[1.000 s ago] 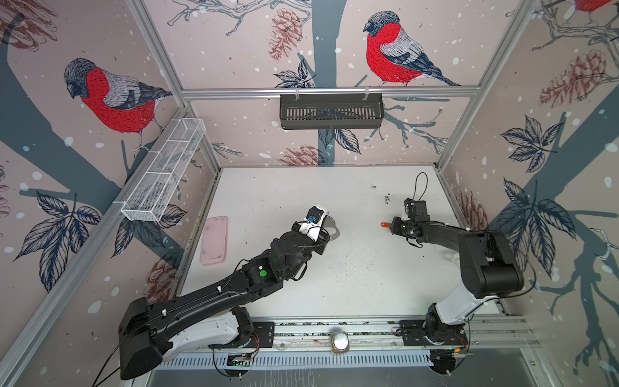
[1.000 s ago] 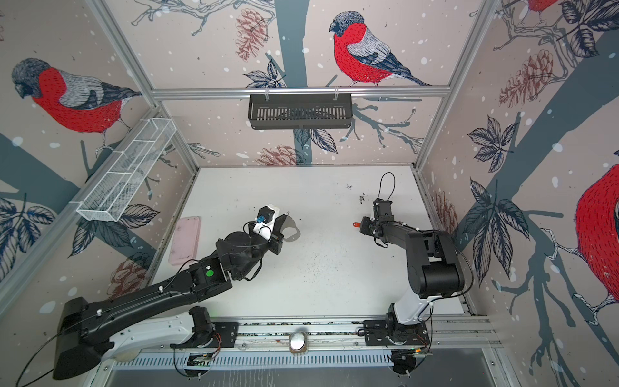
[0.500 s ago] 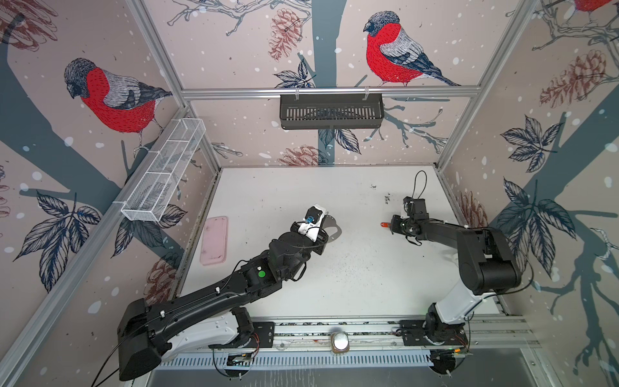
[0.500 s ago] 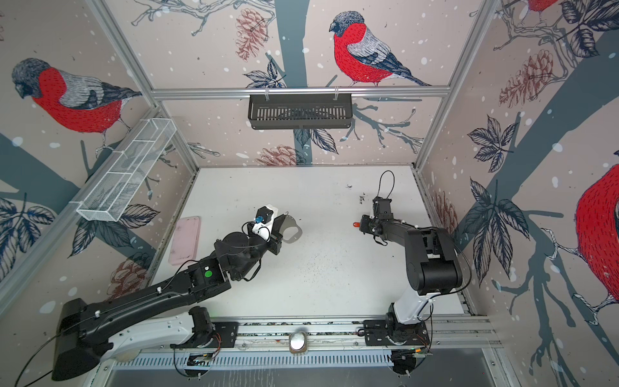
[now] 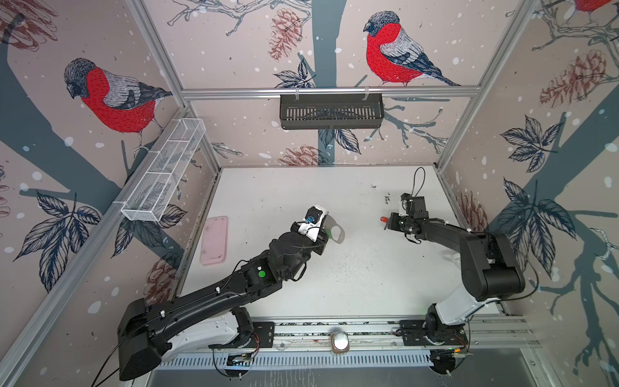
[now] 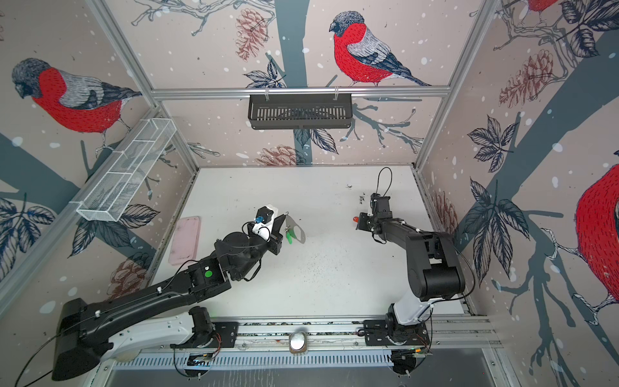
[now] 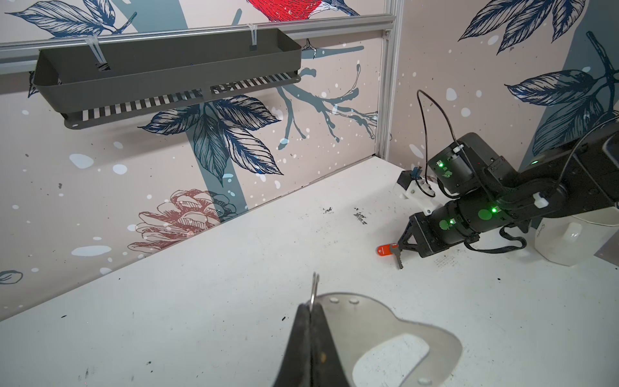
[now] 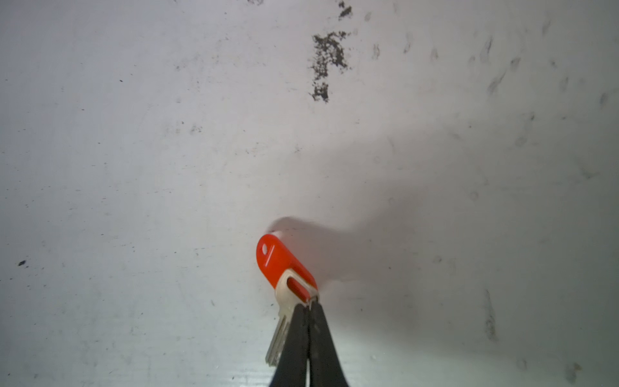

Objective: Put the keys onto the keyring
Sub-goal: 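Lift the red-tagged key and carry it toward the plate in the left gripper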

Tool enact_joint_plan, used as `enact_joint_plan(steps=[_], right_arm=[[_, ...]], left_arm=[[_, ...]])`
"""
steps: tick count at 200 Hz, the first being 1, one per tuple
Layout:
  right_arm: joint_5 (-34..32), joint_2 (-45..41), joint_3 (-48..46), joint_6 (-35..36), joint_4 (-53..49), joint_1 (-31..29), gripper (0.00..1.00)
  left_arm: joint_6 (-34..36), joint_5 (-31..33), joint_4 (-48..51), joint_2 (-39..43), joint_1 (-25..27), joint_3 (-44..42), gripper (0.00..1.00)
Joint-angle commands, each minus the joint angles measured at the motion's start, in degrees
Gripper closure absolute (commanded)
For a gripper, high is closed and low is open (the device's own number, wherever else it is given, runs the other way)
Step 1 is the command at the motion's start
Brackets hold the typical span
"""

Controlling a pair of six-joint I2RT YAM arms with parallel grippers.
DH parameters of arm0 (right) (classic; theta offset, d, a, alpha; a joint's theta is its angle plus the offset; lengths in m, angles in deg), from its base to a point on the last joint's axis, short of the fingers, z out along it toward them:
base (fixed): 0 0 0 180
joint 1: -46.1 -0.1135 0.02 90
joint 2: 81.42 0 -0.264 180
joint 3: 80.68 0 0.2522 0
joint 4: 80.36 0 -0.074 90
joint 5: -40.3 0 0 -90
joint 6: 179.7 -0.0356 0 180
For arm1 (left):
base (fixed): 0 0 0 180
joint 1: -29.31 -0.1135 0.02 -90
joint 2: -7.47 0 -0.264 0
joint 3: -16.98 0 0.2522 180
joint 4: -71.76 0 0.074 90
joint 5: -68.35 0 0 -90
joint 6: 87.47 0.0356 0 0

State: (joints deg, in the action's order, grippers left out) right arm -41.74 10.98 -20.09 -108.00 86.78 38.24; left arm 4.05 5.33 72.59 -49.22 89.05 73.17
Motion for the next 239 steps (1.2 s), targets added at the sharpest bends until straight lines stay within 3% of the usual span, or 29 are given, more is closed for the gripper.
enact_joint_plan(steps=[1, 43, 55, 64, 78, 104, 153, 172, 187, 239], right_arm=[[0.14, -2.80, 0.88, 1.79, -1.48, -1.38, 1.00], [5.49, -11.73, 0.66, 5.47, -1.84, -5.84, 1.00], [3.78, -14.30, 0.37, 6.49, -1.76, -7.57, 1.00], [3.32, -14.83, 1.17, 7.41, -3.09, -8.20, 1.00], [8.16, -15.09, 2.54, 8.75, -5.03, -8.09, 1.00], [8.56, -14.67, 3.00, 9.16, -6.52, -8.49, 1.00], [24.74, -20.29, -1.16, 11.96, -0.94, -11.52, 1.00], [26.88, -25.23, -2.20, 12.09, 1.28, -12.62, 1.00], [36.00, -27.60, -2.53, 13.01, 2.36, -12.80, 1.00], [39.08, -33.61, -1.38, 16.37, 1.28, -18.33, 1.00]], left_arm=[[-0.29, -0.39, -2.51, -0.14, -0.05, 0.56, 1.00], [0.15, -1.21, -2.05, -0.68, -0.06, 1.24, 1.00], [0.33, -1.17, -1.83, -0.63, -0.07, 1.25, 1.00], [0.24, -1.03, -1.91, -0.46, -0.05, 1.24, 1.00], [0.15, -1.32, -2.24, -0.19, -0.02, 0.99, 1.00], [0.23, -1.66, -2.24, -0.27, 0.00, 1.06, 1.00], [0.91, -2.25, -1.39, -1.28, -0.02, 1.47, 1.00], [1.27, -2.99, -1.42, -1.32, -0.02, 1.50, 1.00], [1.57, -3.74, -1.25, -1.49, -0.07, 1.76, 1.00], [1.82, -6.29, 0.07, -2.70, -0.06, 2.76, 1.00]])
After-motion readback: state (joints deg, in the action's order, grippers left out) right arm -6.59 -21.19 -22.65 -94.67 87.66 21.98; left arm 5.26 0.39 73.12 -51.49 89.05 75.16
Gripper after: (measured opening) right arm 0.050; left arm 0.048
